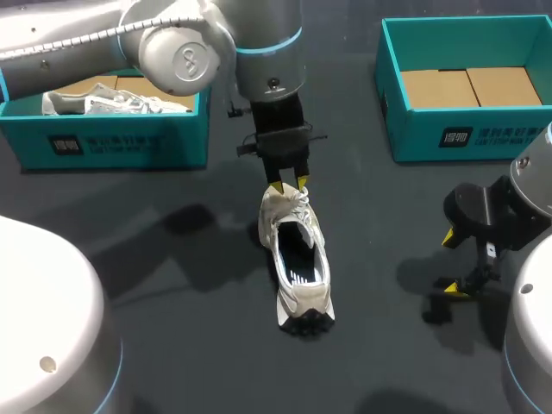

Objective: Take the shoe out of the shoebox, open the shoe tongue, remove and reinsert the insole, then place the shoe into the shoebox

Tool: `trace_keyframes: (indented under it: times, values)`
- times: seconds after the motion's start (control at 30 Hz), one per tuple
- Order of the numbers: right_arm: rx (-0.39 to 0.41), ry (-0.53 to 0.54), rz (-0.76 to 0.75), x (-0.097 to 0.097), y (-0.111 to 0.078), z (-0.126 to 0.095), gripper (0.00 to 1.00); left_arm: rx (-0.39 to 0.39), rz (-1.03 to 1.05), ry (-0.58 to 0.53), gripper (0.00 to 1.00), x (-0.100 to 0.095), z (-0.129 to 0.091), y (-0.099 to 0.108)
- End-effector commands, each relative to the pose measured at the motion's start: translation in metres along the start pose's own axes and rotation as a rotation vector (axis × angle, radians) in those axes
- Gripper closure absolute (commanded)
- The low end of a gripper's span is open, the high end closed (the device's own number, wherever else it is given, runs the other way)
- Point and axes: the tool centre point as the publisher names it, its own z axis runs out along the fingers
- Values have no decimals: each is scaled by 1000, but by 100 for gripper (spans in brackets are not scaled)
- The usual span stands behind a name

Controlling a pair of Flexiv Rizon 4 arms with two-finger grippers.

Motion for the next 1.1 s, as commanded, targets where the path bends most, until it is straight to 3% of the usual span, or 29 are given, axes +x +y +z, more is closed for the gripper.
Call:
trace_keyframes:
  times: [0.03,0.63,0.93,1.1]
  values:
    - [0,-4,-1,2,-1,-1,0,22,7,-5,71,-3,11,-3]
    - [0,-4,-1,2,-1,-1,0,141,21,-38,68,16,62,-51]
    - [0,-4,-1,2,-1,-1,0,82,48,-106,67,9,29,-56]
    - [0,-4,-1,2,-1,-1,0,88,47,-103,68,-4,39,-60]
